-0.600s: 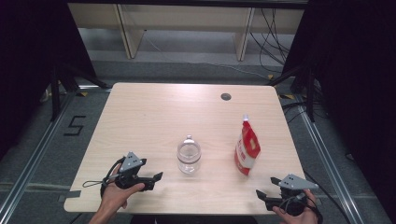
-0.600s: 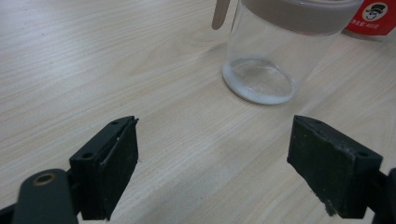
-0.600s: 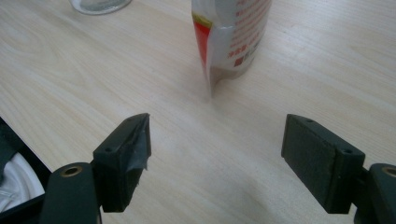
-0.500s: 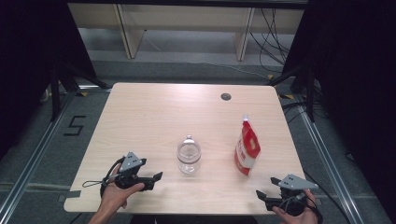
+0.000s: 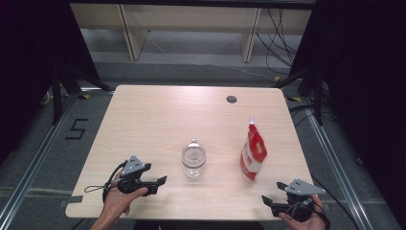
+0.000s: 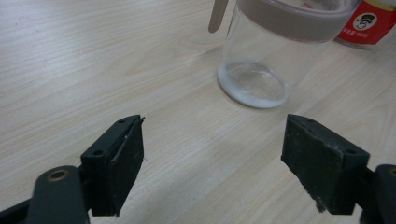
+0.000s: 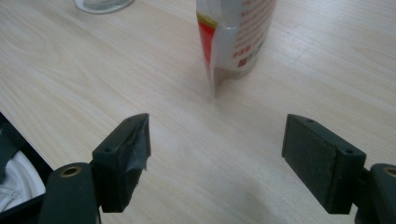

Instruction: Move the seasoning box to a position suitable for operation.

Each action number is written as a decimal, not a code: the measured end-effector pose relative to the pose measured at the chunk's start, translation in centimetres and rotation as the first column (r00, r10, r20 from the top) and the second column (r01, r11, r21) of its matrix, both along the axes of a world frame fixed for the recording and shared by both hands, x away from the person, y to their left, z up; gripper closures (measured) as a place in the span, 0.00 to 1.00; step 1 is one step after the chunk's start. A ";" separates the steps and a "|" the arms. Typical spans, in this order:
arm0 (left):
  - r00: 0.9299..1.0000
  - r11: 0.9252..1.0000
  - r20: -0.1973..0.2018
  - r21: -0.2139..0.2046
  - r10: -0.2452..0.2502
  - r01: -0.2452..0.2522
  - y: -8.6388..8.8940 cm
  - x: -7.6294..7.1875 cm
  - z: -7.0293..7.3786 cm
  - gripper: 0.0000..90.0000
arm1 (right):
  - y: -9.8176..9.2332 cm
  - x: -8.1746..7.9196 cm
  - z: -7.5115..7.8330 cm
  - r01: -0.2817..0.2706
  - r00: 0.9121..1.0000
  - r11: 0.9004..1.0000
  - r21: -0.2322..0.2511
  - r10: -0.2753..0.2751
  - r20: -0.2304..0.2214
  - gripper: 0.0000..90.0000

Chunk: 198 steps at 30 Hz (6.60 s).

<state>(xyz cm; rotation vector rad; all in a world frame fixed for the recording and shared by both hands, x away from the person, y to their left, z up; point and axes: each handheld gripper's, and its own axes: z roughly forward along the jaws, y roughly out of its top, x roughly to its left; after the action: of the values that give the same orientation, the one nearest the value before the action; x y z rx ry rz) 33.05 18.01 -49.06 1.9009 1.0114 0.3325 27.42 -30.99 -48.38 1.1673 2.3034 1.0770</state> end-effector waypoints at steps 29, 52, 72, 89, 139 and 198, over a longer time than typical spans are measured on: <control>0.975 0.988 0.164 0.009 -0.154 0.154 -2.1 1.8 4.9 0.99 | 0.4 -0.1 -0.2 0.010 1.000 1.000 0.005 -0.010 -0.018 0.28; 0.959 0.967 0.134 0.081 -0.251 0.241 -6.7 7.2 8.3 0.99 | 0.4 0.1 -0.4 -0.016 1.000 1.000 -0.005 0.016 -0.009 0.28; 0.949 0.944 0.054 0.132 -0.311 0.302 -10.4 11.8 8.5 0.99 | 0.3 0.3 -0.5 -0.036 0.999 0.999 -0.023 0.036 0.004 0.28; 0.935 0.898 -0.013 0.276 -0.354 0.343 -12.2 12.7 7.5 0.99 | 0.6 0.1 -0.7 -0.030 0.998 1.000 -0.009 0.029 -0.051 0.27; 0.994 0.978 -0.001 0.177 -0.113 0.112 -3.0 11.3 7.1 0.78 | 0.8 0.0 -0.7 -0.028 0.999 0.999 -0.022 0.027 -0.035 0.28; 0.968 0.981 0.157 0.061 -0.194 0.187 -0.7 9.0 -0.6 0.81 | 1.1 0.2 -0.8 -0.065 0.997 0.997 -0.036 0.064 -0.035 0.28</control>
<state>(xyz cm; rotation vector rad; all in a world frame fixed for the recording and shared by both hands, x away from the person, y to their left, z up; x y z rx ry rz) 42.01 17.31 -49.63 1.9593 0.7122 0.3941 27.62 -29.91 -49.17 1.1125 2.3923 1.0400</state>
